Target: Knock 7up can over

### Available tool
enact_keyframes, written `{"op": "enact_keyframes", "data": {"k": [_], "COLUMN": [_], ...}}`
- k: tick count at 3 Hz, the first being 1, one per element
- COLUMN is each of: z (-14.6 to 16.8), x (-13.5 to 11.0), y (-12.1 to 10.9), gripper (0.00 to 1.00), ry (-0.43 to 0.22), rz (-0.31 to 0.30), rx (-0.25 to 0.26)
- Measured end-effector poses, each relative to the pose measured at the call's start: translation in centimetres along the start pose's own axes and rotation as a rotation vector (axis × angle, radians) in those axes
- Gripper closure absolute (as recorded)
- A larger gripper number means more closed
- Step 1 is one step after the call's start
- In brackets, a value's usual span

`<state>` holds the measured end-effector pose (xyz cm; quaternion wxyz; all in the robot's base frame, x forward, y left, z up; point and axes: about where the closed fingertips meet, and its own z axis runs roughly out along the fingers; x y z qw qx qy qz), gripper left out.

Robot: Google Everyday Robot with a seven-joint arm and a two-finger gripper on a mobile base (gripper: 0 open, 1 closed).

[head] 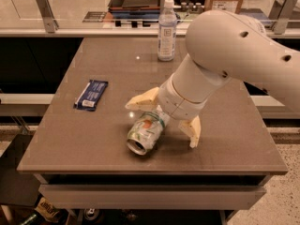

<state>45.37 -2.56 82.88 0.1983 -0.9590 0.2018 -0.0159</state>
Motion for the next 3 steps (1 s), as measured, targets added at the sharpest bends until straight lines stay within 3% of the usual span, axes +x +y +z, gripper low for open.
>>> {"op": "enact_keyframes", "data": {"k": [1, 2, 3], "z": [-0.1, -2.3, -4.4], "x": [0.0, 0.5, -0.5], "y": [-0.1, -0.9, -3.2], "gripper": [0.0, 0.0, 0.0], "ry": [0.0, -0.028, -0.073], "rz": [0.0, 0.046, 0.073], "rx": [0.0, 0.093, 0.187]}}
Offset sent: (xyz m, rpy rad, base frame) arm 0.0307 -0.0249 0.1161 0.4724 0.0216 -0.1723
